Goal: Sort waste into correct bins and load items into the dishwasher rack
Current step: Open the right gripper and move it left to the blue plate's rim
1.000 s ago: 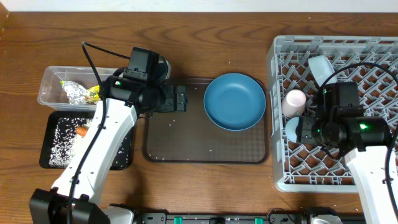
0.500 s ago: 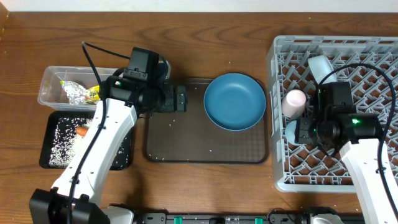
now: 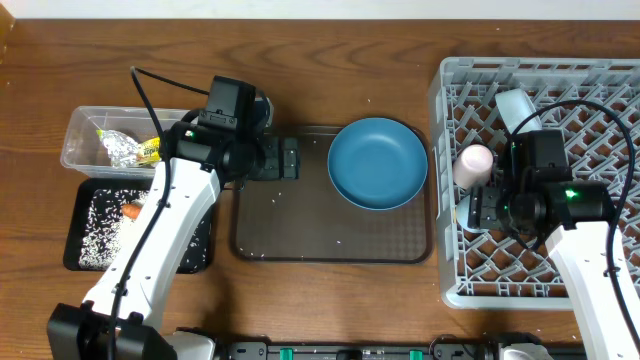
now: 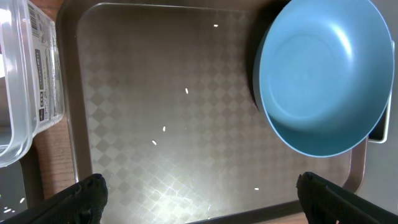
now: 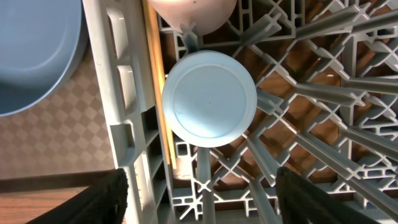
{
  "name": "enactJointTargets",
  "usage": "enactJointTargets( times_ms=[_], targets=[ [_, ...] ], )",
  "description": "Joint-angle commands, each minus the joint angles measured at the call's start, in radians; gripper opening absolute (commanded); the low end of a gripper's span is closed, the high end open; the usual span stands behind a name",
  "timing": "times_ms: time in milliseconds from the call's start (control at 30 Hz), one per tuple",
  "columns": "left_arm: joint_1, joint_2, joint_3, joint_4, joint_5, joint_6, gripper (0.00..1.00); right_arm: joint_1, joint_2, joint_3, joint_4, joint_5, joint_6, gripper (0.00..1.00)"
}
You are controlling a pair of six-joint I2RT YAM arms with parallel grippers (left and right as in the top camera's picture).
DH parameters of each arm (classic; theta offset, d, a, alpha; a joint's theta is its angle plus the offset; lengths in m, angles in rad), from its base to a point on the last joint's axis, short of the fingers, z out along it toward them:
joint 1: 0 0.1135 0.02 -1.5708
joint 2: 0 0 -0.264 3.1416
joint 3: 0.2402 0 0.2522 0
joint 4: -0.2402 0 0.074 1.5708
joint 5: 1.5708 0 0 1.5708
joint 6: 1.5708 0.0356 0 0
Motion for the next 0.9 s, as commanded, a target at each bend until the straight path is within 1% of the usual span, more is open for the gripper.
enactJointTargets(
  times_ms=[0,67,167,267,367,600,867],
  targets=[
    [0.003,0.001,-0.003,0.007,-0.013,0.009,1.00,-0.007,0.000,0.057,-0.003,-0.055,-0.003,0.71],
    [0.003,0.000,-0.003,0.018,-0.014,0.010,1.00,-0.007,0.000,0.077,-0.009,-0.093,-0.003,0.70],
    [0.003,-0.006,0.002,0.035,-0.057,0.010,1.00,-0.006,0.000,0.103,-0.013,-0.146,-0.001,0.67],
    [0.003,-0.018,0.018,0.035,-0.101,0.010,1.00,-0.005,0.000,0.107,-0.002,-0.150,0.032,0.66],
    [0.003,-0.044,0.024,0.035,-0.102,0.010,1.00,0.023,0.000,0.107,0.038,-0.150,0.036,0.64],
    [0.003,-0.076,0.023,0.032,-0.103,0.010,1.00,0.177,0.002,0.107,0.187,-0.144,0.085,0.60],
    [0.003,-0.074,0.023,0.045,-0.120,0.010,1.00,0.360,0.062,0.107,0.302,-0.050,0.098,0.59]
  ],
)
